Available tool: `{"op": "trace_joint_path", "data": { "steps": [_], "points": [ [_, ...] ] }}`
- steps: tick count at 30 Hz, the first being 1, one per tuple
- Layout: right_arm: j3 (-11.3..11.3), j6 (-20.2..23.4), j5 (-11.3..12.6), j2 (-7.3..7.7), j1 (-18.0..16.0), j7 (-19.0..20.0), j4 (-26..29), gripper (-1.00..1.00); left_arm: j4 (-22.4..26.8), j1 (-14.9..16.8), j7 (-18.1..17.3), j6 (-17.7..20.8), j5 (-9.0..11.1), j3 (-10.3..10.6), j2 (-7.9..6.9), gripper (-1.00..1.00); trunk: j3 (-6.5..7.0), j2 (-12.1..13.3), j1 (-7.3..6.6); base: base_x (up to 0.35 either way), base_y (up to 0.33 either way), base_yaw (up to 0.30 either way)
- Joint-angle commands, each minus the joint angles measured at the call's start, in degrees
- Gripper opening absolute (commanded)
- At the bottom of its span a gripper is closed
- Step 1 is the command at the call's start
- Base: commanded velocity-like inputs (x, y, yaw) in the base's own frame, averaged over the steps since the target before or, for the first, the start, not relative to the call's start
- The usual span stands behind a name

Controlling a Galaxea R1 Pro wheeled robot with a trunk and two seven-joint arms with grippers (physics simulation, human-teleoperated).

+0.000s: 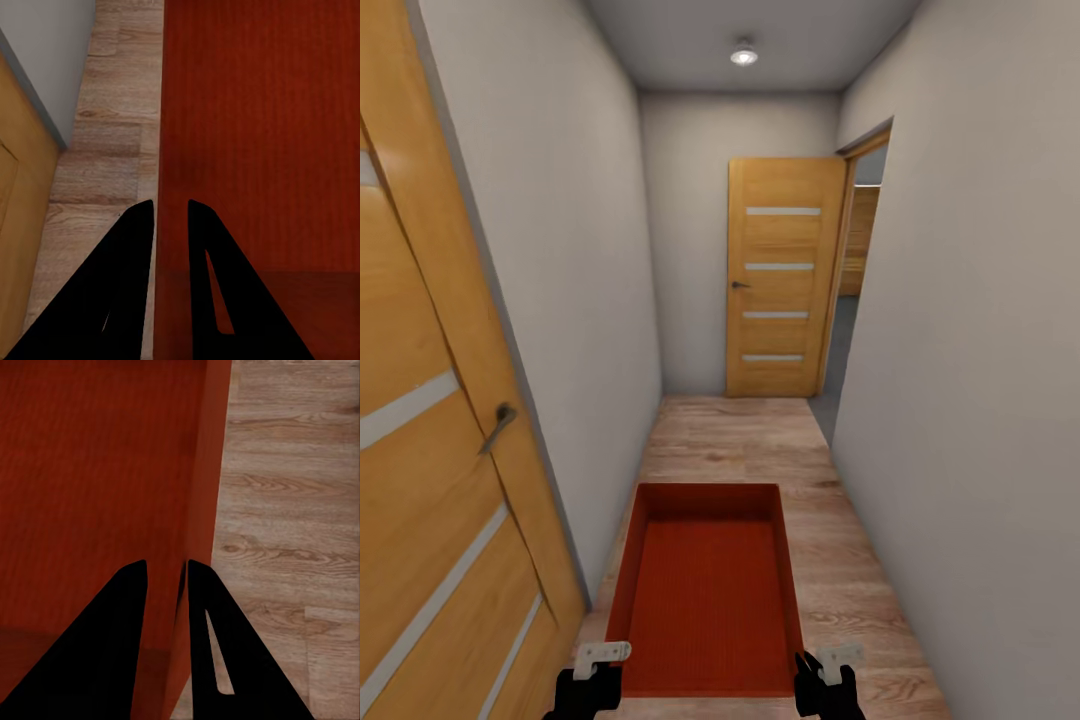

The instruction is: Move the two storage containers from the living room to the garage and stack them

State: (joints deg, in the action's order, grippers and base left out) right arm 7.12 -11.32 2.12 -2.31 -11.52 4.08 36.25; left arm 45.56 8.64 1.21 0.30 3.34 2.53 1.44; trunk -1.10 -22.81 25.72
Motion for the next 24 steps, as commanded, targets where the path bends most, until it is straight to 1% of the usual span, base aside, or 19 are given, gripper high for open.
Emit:
{"op": "trace_joint_path", "data": {
  "steps": [1, 24],
  "points": [
    [4.7, -0.2, -1.2, 0.03, 0.0, 1.1, -0.2, -1.00, 3.1, 0.1, 1.3, -1.0, 0.0, -0.1, -0.03, -1.00, -0.12, -0.1, 0.06, 0.326, 0.000, 0.003],
    [4.7, -0.3, -1.2, 0.03, 0.0, 1.1, -0.2, -1.00, 3.0, 0.1, 1.3, -1.0, -0.1, -0.1, -0.03, -1.00, -0.12, -0.1, 0.06, 0.326, 0.000, 0.000]
  ]
}}
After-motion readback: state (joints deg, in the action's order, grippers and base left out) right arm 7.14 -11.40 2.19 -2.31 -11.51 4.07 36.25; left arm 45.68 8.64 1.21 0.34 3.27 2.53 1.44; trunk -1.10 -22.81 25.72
